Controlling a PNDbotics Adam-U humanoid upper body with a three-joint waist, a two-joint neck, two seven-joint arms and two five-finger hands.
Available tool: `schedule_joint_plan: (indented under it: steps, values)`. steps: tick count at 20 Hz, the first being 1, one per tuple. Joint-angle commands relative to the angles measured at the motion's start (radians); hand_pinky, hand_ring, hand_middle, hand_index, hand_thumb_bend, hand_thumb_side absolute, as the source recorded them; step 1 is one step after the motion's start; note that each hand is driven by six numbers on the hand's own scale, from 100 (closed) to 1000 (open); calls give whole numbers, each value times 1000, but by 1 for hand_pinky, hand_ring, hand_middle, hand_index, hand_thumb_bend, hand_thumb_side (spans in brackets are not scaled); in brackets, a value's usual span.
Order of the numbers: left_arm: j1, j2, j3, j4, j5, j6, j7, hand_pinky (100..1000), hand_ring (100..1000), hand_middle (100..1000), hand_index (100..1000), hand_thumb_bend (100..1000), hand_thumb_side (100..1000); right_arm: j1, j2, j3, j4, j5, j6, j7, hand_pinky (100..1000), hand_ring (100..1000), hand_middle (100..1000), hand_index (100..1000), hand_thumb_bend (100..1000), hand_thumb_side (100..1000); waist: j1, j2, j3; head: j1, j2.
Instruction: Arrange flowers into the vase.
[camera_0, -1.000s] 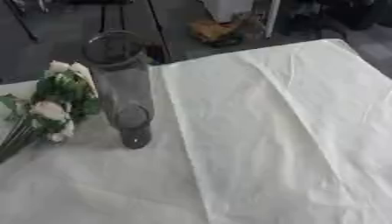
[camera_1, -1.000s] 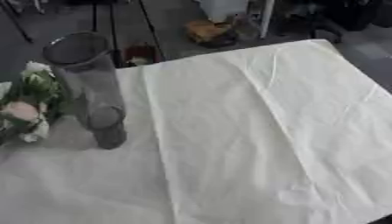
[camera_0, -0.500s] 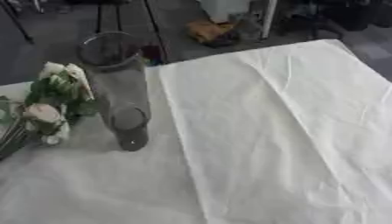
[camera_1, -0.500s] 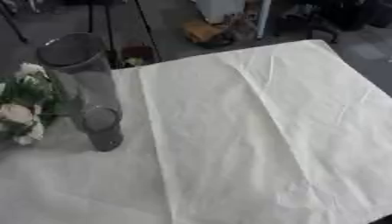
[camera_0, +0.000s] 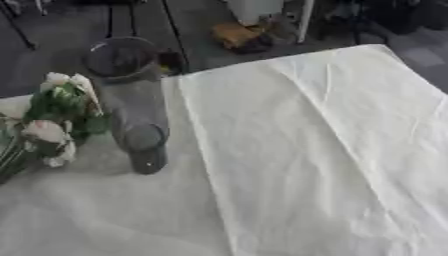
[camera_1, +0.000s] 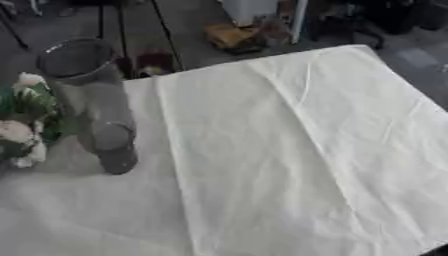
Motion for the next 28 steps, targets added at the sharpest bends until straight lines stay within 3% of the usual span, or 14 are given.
schedule_joint_plan:
  steps: [1,8,16,24,28]
  values:
    - [-31,-1,16,31,-26,-2,47,984,985,989,1000,663,711,-15,-15,-4,-13,-7,-1,6,759,884,868,912,100,1000,-1,-12,-4,0,-14]
    - [-56,-39,13,88,-37,-13,128,960,959,964,1000,638,699,-22,-10,0,-13,-9,-2,13,759,885,867,912,100,1000,3,-2,-16,-1,-25]
    - [-60,-56,0,95,-24,-20,121,875,887,932,1000,647,688,-26,-5,3,-13,-10,-1,16,760,886,867,913,100,1000,7,4,-16,-9,-24]
    - [-80,-82,-4,106,-6,-16,168,636,684,814,923,606,632,-29,1,6,-13,-13,-2,21,761,887,865,910,100,1000,9,6,-22,-10,-30]
    - [-88,-94,-9,119,7,-9,167,589,662,805,895,595,621,-31,4,6,-13,-15,-3,22,762,887,865,911,100,1000,10,9,-26,-12,-35]
